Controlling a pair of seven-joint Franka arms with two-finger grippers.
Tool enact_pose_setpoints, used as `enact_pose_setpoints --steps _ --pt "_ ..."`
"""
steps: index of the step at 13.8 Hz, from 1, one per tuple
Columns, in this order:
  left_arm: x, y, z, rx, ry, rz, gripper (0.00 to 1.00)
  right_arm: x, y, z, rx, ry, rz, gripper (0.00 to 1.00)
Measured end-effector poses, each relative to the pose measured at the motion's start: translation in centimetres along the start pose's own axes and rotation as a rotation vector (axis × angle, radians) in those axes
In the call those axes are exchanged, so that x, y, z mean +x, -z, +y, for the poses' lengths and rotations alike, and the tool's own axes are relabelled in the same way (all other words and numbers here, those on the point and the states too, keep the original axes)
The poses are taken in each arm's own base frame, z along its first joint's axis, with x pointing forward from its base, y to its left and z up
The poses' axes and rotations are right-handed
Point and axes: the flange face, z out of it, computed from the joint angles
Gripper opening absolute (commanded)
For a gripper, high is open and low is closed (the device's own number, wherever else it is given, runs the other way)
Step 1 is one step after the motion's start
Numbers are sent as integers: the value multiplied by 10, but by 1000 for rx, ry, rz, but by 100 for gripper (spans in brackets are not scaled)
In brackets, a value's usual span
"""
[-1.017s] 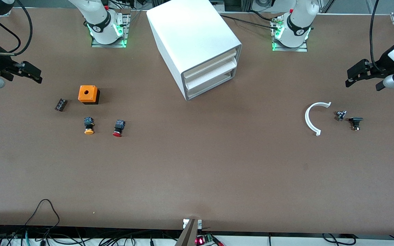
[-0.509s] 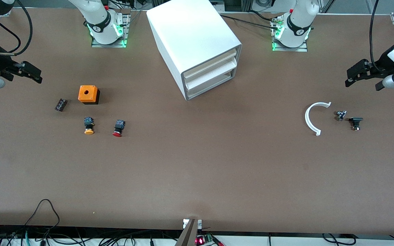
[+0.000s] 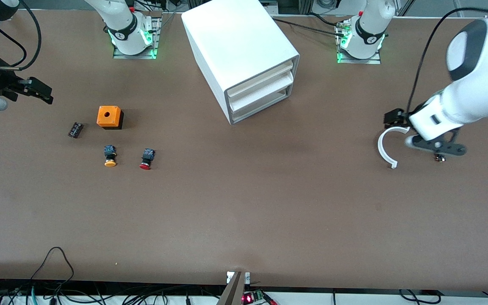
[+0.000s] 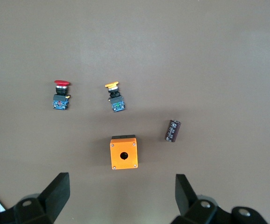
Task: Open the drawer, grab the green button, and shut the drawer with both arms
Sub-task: 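Reach the left gripper to the lower drawer handle of the white cabinet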
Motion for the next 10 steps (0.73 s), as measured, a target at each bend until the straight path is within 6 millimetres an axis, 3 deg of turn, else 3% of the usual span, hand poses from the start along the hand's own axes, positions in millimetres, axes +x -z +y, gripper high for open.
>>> enact_pose_setpoints --steps 2,5,10 --pt "7 -15 14 -50 -12 -24 100 0 0 0 0 0 -1 100" --pt "15 -43 18 -244 -31 -68 100 0 -1 0 0 1 -2 100" --pt "19 -158 16 -629 -115 -177 100 0 0 -8 -1 15 -1 100"
